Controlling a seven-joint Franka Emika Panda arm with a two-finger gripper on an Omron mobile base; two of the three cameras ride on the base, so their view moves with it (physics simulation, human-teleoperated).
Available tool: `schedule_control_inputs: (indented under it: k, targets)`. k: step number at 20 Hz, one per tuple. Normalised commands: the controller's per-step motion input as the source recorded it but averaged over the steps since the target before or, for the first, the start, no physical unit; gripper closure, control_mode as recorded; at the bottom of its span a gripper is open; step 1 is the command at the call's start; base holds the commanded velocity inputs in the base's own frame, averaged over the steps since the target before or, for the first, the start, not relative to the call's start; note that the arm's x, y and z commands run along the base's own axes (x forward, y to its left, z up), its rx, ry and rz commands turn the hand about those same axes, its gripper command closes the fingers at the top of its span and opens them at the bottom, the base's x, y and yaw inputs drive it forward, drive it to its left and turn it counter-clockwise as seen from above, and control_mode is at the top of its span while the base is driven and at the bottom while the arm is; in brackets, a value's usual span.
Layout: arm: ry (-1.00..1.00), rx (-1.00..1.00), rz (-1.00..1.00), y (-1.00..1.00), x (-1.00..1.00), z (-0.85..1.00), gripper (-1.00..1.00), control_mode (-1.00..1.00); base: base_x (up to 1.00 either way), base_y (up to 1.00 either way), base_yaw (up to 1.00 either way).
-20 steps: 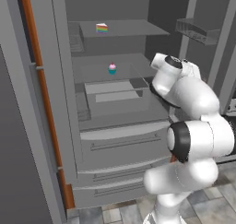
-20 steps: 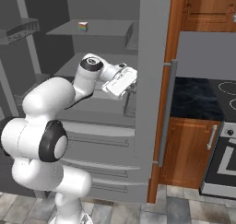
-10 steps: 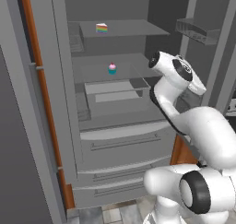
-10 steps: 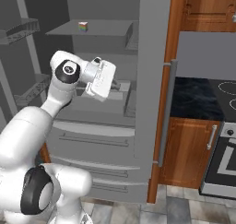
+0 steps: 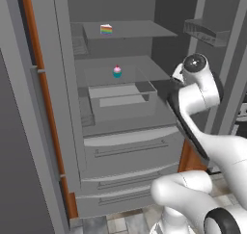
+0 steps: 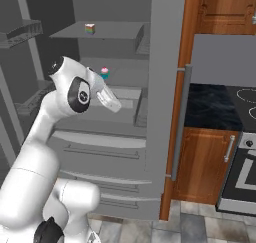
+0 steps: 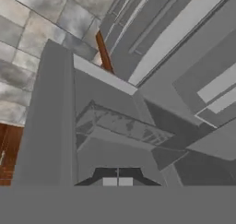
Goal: Take the cake and cupcake from the fridge and place them on the empty tray on the dining counter.
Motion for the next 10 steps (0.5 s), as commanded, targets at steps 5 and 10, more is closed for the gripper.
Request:
schedule_control_inputs:
  k: [5, 10]
  targets:
    - [0.35, -0.03, 0.72, 0.91, -0.04, -0.09, 1.00, -1.00, 0.00, 0.00, 0.00]
    - [0.33, -0.05, 0.53, 0.77, -0.02, -0.21, 1.00, -1.00, 0.00, 0.00, 0.00]
